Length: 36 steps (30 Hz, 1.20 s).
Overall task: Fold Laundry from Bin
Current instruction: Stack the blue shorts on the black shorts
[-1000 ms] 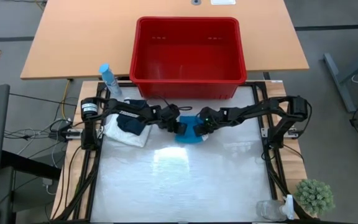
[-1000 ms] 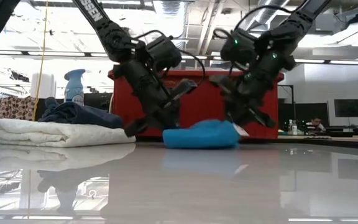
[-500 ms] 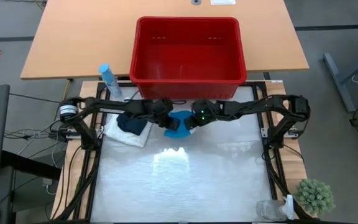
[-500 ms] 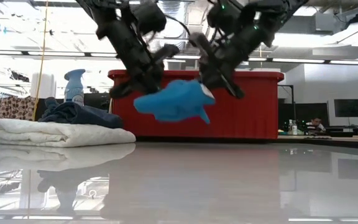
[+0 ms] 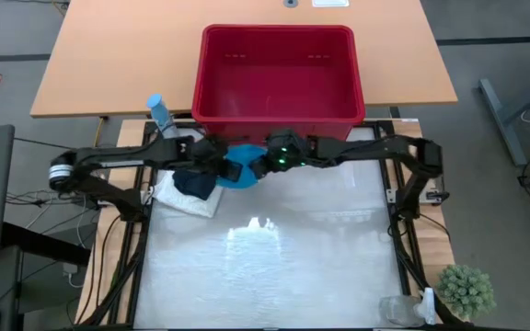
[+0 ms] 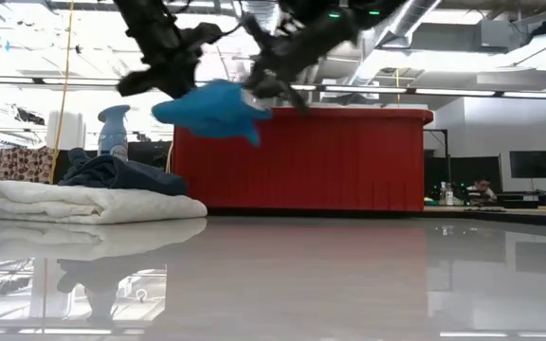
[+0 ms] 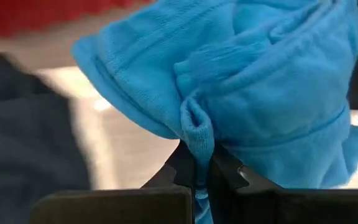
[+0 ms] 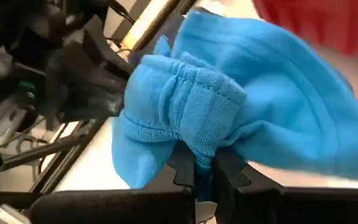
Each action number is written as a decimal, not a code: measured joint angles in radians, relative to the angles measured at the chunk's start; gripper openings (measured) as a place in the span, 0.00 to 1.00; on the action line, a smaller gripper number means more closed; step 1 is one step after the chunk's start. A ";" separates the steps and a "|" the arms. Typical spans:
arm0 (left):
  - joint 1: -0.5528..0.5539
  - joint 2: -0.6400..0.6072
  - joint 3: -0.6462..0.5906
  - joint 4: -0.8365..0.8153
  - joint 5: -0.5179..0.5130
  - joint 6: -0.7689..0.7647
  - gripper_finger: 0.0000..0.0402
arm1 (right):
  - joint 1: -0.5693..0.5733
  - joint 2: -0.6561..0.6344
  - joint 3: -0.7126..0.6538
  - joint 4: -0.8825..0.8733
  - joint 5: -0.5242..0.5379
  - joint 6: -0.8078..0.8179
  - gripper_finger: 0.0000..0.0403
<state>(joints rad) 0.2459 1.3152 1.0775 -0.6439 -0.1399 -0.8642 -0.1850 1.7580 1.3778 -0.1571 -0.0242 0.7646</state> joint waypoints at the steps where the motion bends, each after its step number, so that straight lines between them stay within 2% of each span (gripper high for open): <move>1: 0.000 -0.019 0.000 -0.029 -0.018 0.000 0.00 | 0.005 0.038 0.049 -0.015 -0.001 -0.018 0.10; 9: 0.014 -0.193 0.001 -0.333 -0.188 0.006 0.00 | 0.009 0.311 0.470 -0.113 -0.057 -0.122 0.10; 16: 0.044 -0.263 0.001 -0.529 -0.267 0.017 0.00 | 0.011 0.508 0.729 -0.152 -0.132 -0.145 0.10; 21: 0.070 -0.263 -0.063 -0.537 -0.305 0.048 0.00 | 0.019 0.598 0.794 -0.184 -0.133 -0.156 0.10; 31: 0.132 -0.263 -0.353 -0.320 -0.237 0.100 0.01 | 0.011 0.664 0.799 -0.200 -0.124 -0.180 0.10; 36: 0.136 -0.263 -0.393 -0.275 -0.244 0.059 0.10 | 0.007 0.698 0.798 -0.230 -0.126 -0.166 0.24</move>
<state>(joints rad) 0.3824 1.0527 0.6843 -0.9190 -0.3834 -0.8049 -0.1784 2.4556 2.1757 -0.3871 -0.1506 0.5983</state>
